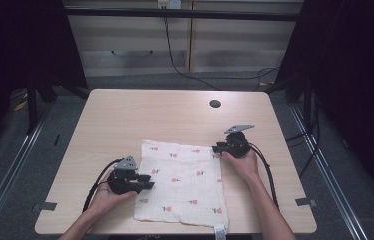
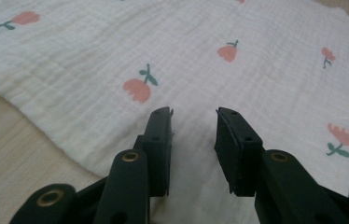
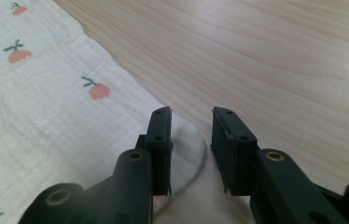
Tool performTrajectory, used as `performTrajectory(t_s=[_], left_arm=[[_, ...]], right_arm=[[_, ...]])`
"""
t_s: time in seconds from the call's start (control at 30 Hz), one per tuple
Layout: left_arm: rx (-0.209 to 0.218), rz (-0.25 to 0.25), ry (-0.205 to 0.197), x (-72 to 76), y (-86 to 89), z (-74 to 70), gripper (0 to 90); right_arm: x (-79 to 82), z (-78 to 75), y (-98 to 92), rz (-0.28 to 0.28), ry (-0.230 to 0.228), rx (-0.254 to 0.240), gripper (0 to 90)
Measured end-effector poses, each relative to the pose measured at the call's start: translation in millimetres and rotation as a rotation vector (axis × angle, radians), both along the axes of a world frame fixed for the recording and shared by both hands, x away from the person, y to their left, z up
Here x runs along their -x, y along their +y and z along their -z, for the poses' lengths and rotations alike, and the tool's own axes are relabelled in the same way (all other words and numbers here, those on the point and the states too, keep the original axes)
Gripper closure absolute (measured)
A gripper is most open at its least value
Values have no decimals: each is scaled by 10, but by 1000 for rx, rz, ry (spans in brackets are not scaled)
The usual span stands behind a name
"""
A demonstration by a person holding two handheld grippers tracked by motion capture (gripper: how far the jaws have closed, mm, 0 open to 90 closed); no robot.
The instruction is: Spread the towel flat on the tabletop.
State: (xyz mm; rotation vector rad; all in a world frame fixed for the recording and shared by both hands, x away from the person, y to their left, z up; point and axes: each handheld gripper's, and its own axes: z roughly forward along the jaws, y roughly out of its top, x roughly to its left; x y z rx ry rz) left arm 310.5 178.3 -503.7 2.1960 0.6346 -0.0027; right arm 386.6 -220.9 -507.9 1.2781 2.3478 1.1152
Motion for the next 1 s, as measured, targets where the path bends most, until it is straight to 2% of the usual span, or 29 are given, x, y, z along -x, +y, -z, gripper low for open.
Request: performTrajectory(t_s=[0.03,0.17,0.23,0.37,0.5,0.57,0.63,0.7,0.8,0.83,0.87,0.93,0.97,1.0], left_arm=[[4,-3,-1,0,1,2,656],[6,-10,3,5,0,3,656],[4,-15,-4,17,0,5,654],[-12,-16,1,57,-7,-13,655],[-26,-18,15,72,9,-31,691],[-27,-28,27,53,23,-51,663],[-12,-43,19,22,60,-111,644],[15,-77,-8,-49,130,-196,641],[44,-142,-10,-241,236,-284,622],[48,-154,-20,-303,264,-308,615],[31,-186,-44,-361,285,-339,612],[97,-197,-17,-484,347,-378,609],[79,-217,-41,-524,351,-399,611],[82,-226,-58,-564,367,-409,627]], right_arm=[[-3,7,-9,-3,-6,-10,691],[1,11,-6,-23,12,-22,826],[2,10,-6,-20,22,-30,853],[8,13,-28,-14,39,-58,867],[16,-3,-11,-20,25,-71,869],[26,-24,11,-27,15,-71,869],[41,-49,30,-33,13,-74,869],[50,-68,37,-32,8,-74,869],[51,-78,34,-36,4,-80,869],[51,-78,34,-35,4,-79,868],[51,-76,36,-36,5,-81,868],[56,-78,47,-35,8,-81,868],[61,-84,55,-37,4,-85,867],[68,-94,65,-41,4,-85,868]])
